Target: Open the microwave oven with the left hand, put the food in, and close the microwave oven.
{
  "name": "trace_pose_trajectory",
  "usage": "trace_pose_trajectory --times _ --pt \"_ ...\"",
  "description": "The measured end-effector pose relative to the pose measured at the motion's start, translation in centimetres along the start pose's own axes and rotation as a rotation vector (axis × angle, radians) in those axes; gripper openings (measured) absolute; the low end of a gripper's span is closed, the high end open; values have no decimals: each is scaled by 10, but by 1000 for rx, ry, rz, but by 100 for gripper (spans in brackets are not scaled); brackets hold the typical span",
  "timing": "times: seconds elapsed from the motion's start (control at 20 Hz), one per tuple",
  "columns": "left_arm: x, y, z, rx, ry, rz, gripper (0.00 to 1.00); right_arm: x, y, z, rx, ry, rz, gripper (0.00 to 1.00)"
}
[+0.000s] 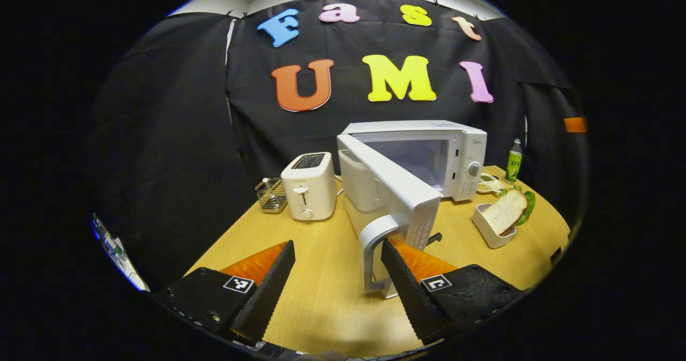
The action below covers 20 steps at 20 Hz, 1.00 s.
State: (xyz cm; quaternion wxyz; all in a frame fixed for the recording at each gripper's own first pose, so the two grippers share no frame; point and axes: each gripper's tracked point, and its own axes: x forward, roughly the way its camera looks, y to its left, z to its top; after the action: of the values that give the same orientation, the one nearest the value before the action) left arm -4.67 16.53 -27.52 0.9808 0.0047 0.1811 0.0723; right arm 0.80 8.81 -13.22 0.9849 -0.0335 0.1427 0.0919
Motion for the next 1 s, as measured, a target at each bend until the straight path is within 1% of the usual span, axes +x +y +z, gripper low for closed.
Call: trace_pose_trajectory --times 0.15,0.35,0.4,0.45,0.5,0.65,0.7,0.75,0.85,0.9,0.95,1.0 --pt "-9 32 5 0 -13 80 98 7 -4 -11 6 21 6 97" --pt "-24 57 15 4 -24 144 98 28 -7 -34 35 77 40 96" --pt "-29 58 16 6 -30 151 98 36 -8 -42 46 101 53 100" --pt "-35 57 18 4 -31 152 98 45 -9 -50 65 123 63 96" --pt "-40 55 20 6 -35 156 98 55 -12 -59 84 148 73 100" --pt "-56 41 29 -3 -43 160 97 86 -12 -89 131 241 123 99" --pt "-61 35 34 -10 -44 161 98 96 -11 -100 149 274 143 98" --pt "-66 28 39 -15 -47 166 98 106 -10 -111 166 318 165 94" --pt "-76 14 49 -20 -54 181 98 124 -5 -124 198 373 225 92" --pt "-80 6 55 -24 -58 188 98 132 -4 -129 215 399 248 82" --pt "-84 -2 59 -23 -61 196 98 141 -2 -135 237 429 278 88" --pt "-88 -9 63 -17 -60 211 98 148 4 -140 263 460 316 76"
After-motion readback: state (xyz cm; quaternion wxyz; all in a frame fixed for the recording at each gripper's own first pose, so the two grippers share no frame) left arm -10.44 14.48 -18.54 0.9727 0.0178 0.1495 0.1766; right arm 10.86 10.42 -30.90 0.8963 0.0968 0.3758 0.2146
